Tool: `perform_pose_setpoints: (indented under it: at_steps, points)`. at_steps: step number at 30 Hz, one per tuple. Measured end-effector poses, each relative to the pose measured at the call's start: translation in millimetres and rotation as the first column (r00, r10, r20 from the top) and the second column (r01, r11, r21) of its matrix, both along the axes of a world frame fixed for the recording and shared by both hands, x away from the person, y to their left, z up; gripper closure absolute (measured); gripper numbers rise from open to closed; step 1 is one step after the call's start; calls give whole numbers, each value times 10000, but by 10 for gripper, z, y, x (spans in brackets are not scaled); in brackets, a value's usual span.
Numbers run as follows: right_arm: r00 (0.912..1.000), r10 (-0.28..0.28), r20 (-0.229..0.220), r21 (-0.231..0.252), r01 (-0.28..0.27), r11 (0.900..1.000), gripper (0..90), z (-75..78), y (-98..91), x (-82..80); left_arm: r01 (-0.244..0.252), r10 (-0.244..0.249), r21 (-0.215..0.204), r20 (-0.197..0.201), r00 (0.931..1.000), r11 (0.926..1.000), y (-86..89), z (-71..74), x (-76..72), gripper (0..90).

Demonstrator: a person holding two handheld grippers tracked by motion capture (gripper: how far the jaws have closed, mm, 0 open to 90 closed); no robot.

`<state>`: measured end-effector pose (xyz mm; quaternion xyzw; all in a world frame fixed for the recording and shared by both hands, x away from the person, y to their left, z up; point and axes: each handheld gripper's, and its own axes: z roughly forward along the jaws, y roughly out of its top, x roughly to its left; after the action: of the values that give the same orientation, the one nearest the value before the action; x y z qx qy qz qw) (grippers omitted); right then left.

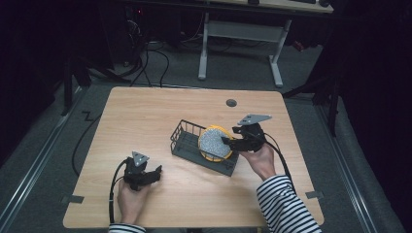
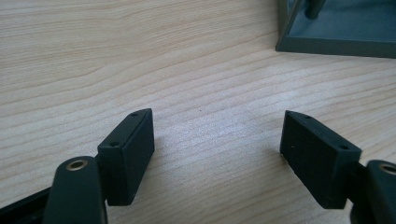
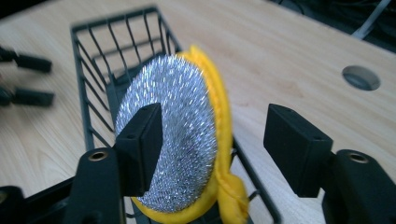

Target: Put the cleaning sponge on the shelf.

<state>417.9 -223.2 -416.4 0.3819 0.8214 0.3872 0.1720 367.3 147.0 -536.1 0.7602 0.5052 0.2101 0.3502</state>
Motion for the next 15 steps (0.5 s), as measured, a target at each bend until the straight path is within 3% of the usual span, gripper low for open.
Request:
perform_pose_setpoints:
  at_steps: [1, 4, 5, 9, 10, 14, 15]
  points:
    - [9997, -181, 179, 480, 172, 9987, 360, 84, -92, -24, -3, 3, 4, 0, 10000, 10000, -1, 0, -1, 270]
    - [9988, -420, 251, 873, 397, 9954, 360, 163, -203, -62, -1, 1, 19, 1, 10000, 10000, -2, 0, -1, 270]
    - [9966, -758, 324, 1034, 721, 9920, 365, 236, -339, -111, -1, 1, 23, 0, 10000, 10000, -3, 0, -1, 270]
    - [9929, -1127, 381, 1198, 1074, 9870, 372, 308, -504, -184, 0, 0, 34, 2, 10000, 10000, -3, 0, -1, 270]
    - [9888, -1374, 585, 1342, 1286, 9826, 392, 351, -636, -262, 1, -1, 29, 1, 10000, 10000, -3, 0, -1, 270]
    - [9846, -1704, 378, 1671, 1619, 9725, 394, 338, -809, -345, -1, 0, 25, 1, 10000, 10000, -3, 0, -1, 270]
    - [9783, -2035, 383, 1616, 1948, 9674, 402, 306, -933, -416, 2, -2, 27, 3, 10000, 10000, -3, 0, -1, 270]
